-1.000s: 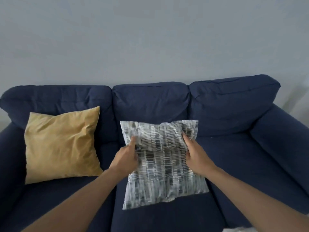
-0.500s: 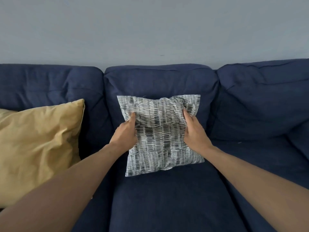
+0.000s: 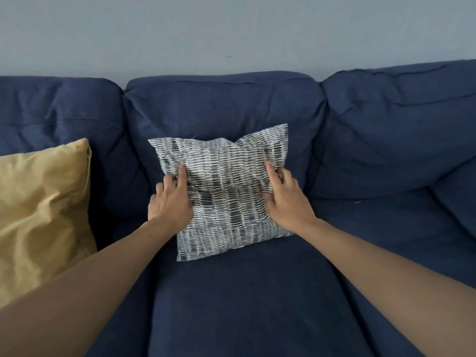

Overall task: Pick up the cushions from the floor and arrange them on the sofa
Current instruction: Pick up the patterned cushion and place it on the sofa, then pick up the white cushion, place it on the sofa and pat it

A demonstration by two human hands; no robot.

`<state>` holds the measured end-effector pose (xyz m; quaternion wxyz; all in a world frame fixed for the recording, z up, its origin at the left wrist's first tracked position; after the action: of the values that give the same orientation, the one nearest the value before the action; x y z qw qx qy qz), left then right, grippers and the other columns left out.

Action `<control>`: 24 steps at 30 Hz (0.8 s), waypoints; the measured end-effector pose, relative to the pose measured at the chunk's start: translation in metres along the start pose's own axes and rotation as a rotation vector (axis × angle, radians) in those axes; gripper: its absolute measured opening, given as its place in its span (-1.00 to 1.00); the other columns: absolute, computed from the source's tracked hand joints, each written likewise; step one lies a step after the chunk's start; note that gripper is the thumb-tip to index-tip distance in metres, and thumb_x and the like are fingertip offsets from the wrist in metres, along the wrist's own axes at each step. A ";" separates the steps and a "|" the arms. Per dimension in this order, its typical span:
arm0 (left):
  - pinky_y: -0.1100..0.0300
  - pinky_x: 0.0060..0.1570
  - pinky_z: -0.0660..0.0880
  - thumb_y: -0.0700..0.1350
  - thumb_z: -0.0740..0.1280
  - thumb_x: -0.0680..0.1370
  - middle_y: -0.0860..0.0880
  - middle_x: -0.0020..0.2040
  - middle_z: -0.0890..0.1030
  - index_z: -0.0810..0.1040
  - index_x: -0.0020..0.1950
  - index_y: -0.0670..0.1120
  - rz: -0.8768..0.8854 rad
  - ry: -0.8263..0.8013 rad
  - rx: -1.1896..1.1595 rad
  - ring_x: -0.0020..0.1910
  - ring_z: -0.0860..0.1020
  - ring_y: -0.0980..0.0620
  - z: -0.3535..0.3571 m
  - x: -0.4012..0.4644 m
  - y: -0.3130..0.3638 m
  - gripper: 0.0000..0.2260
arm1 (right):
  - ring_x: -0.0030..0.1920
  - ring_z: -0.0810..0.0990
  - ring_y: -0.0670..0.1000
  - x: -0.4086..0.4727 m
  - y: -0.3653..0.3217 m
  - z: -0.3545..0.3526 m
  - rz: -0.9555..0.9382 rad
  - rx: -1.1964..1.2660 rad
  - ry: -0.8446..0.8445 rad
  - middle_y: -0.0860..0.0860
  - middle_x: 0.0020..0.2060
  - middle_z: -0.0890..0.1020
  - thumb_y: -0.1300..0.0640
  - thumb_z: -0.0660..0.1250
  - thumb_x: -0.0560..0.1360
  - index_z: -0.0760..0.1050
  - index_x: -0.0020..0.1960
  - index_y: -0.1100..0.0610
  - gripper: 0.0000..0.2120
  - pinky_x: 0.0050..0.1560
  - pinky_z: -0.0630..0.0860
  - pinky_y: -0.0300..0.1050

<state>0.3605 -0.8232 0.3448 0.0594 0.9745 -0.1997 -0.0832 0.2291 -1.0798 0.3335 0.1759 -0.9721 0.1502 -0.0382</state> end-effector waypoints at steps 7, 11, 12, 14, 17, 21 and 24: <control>-0.26 0.69 0.04 -0.20 0.27 0.63 -0.23 0.76 -0.17 -0.16 0.76 -0.03 -0.006 0.085 0.033 0.75 -0.13 -0.25 -0.002 -0.055 0.027 -0.17 | 0.75 0.08 0.24 -0.056 0.053 -0.043 0.021 -0.065 -0.026 0.17 0.78 -0.02 -0.01 0.22 0.75 -0.11 0.79 0.03 -0.25 0.69 0.22 0.27; -0.22 0.70 0.02 -0.15 0.28 0.66 -0.15 0.77 -0.20 -0.17 0.77 -0.04 0.066 0.061 0.087 0.76 -0.16 -0.19 0.008 -0.110 0.075 -0.18 | 0.75 0.09 0.24 -0.119 0.108 -0.070 0.044 -0.100 -0.021 0.17 0.78 -0.01 -0.01 0.22 0.75 -0.05 0.79 0.06 -0.28 0.69 0.21 0.25; -0.22 0.70 0.02 -0.15 0.28 0.66 -0.14 0.77 -0.21 -0.18 0.77 -0.05 0.082 0.055 0.098 0.76 -0.16 -0.18 0.012 -0.125 0.092 -0.18 | 0.75 0.09 0.24 -0.137 0.125 -0.077 0.062 -0.100 -0.026 0.17 0.78 -0.02 -0.01 0.22 0.76 -0.05 0.79 0.06 -0.28 0.69 0.22 0.25; -0.21 0.70 0.02 -0.14 0.28 0.67 -0.12 0.78 -0.22 -0.18 0.77 -0.05 0.105 0.055 0.098 0.76 -0.15 -0.16 0.022 -0.153 0.122 -0.19 | 0.75 0.09 0.25 -0.173 0.157 -0.088 0.096 -0.101 -0.043 0.17 0.78 -0.03 -0.02 0.21 0.76 -0.04 0.79 0.06 -0.29 0.69 0.21 0.25; -0.20 0.70 0.03 -0.12 0.27 0.68 -0.10 0.78 -0.20 -0.16 0.77 -0.05 0.117 0.035 0.064 0.77 -0.14 -0.14 0.044 -0.202 0.188 -0.21 | 0.75 0.08 0.23 -0.242 0.220 -0.109 0.131 -0.125 -0.072 0.17 0.78 -0.04 -0.04 0.20 0.77 -0.03 0.79 0.07 -0.30 0.70 0.19 0.23; -0.17 0.71 0.00 -0.08 0.26 0.70 -0.08 0.78 -0.20 -0.16 0.78 -0.06 0.116 0.009 -0.003 0.76 -0.16 -0.12 0.080 -0.260 0.268 -0.22 | 0.76 0.05 0.22 -0.327 0.292 -0.124 0.149 -0.128 -0.125 0.15 0.78 -0.06 -0.05 0.18 0.77 -0.04 0.79 0.06 -0.31 0.71 0.18 0.22; -0.16 0.72 -0.01 -0.05 0.24 0.72 -0.08 0.78 -0.20 -0.18 0.78 -0.06 0.128 -0.036 -0.047 0.77 -0.16 -0.11 0.118 -0.313 0.333 -0.24 | 0.76 0.03 0.22 -0.393 0.351 -0.131 0.176 -0.150 -0.186 0.15 0.78 -0.06 -0.05 0.16 0.77 -0.03 0.79 0.07 -0.32 0.71 0.16 0.22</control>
<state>-0.0718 -1.0119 0.3224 0.0837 0.9565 -0.2604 -0.1013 -0.2593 -1.3161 0.3233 0.1185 -0.9649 0.2205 0.0790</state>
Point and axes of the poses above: each hand's wrist, its own x-axis towards the middle knuckle, its own z-axis out of the palm, y = z × x, the point moved 3 cm from there along x, towards the middle knuckle
